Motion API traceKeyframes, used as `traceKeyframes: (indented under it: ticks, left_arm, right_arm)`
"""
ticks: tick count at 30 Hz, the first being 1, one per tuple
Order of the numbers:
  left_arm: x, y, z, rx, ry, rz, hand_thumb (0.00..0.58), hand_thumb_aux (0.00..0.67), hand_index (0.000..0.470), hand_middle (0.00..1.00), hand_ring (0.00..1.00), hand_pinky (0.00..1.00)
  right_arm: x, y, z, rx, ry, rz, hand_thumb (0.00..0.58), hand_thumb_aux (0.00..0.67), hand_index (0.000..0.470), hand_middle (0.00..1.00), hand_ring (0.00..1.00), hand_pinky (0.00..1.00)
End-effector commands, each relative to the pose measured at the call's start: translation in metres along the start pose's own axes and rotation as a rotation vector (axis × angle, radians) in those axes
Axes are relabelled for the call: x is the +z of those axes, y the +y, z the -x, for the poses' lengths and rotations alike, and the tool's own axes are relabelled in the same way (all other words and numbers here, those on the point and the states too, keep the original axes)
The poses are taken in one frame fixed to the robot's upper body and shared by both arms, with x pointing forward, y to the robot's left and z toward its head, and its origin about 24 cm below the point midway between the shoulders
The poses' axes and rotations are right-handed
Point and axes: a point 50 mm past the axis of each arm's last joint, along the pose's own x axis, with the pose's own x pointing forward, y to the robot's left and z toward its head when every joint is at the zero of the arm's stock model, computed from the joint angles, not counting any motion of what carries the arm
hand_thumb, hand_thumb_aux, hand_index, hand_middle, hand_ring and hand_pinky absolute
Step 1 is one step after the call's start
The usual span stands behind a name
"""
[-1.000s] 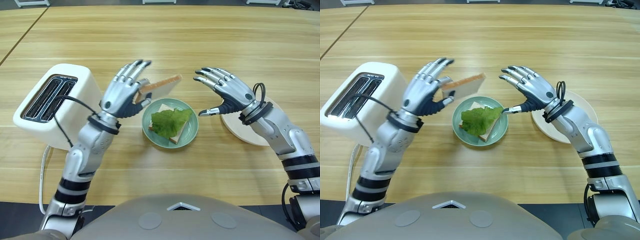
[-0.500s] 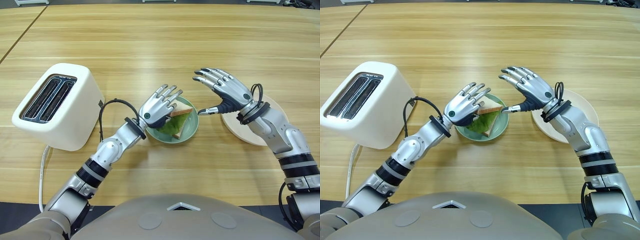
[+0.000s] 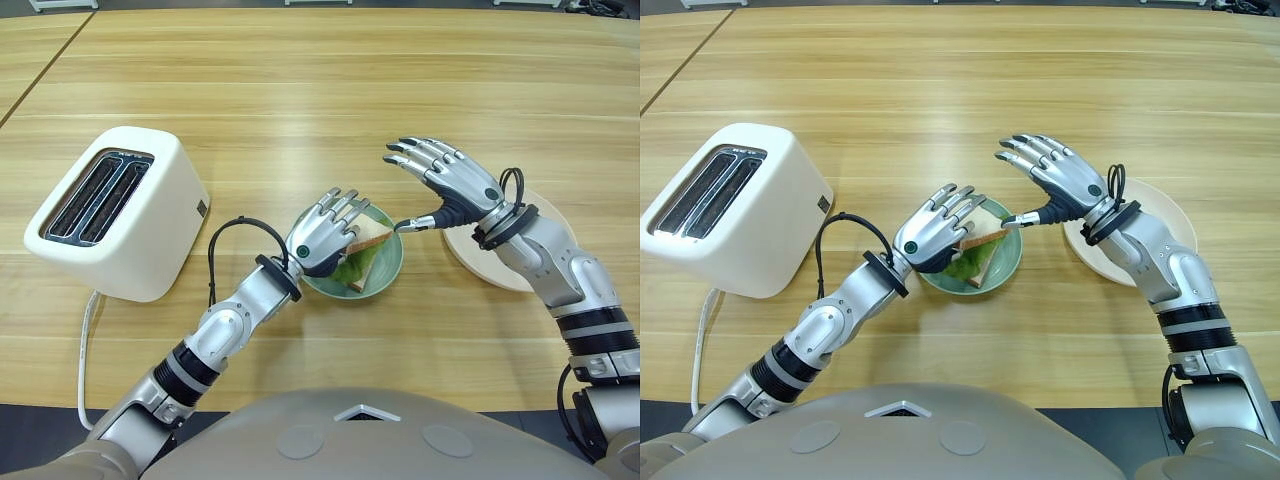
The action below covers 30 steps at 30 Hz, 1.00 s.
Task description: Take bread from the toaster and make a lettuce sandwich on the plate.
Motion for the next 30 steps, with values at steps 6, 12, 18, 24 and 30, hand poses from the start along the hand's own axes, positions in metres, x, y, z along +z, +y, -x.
traceKeyframes:
  ticks: [6, 12, 18, 24, 30]
  left_arm:
    - [0.0, 0.013, 0.011, -0.001, 0.049, 0.026, 0.0, 0.0, 0.0, 0.0, 0.0, 0.0]
    - [-0.012, 0.048, 0.018, 0.102, 0.102, 0.018, 0.0, 0.0, 0.0, 0.0, 0.0, 0.0]
    - [-0.039, 0.072, 0.046, 0.15, 0.229, 0.124, 0.0, 0.0, 0.0, 0.0, 0.0, 0.0]
    - [-0.047, 0.046, 0.086, -0.009, 0.244, 0.454, 0.0, 0.0, 0.0, 0.0, 0.0, 0.0]
    - [-0.054, 0.044, 0.109, -0.02, 0.284, 0.548, 0.0, 0.0, 0.0, 0.0, 0.0, 0.0]
  right_arm:
    - [0.004, 0.005, -0.002, 0.043, -0.024, 0.003, 0.0, 0.0, 0.0, 0.0, 0.0, 0.0]
    - [0.007, 0.015, -0.002, 0.105, -0.049, -0.018, 0.0, 0.0, 0.0, 0.0, 0.0, 0.0]
    - [0.031, 0.038, 0.006, 0.276, -0.193, -0.175, 0.0, 0.0, 0.0, 0.0, 0.0, 0.0]
    - [0.046, 0.043, 0.015, 0.368, -0.3, -0.225, 0.0, 0.0, 0.0, 0.0, 0.0, 0.0]
    - [0.056, 0.049, 0.025, 0.467, -0.379, -0.217, 0.0, 0.0, 0.0, 0.0, 0.0, 0.0]
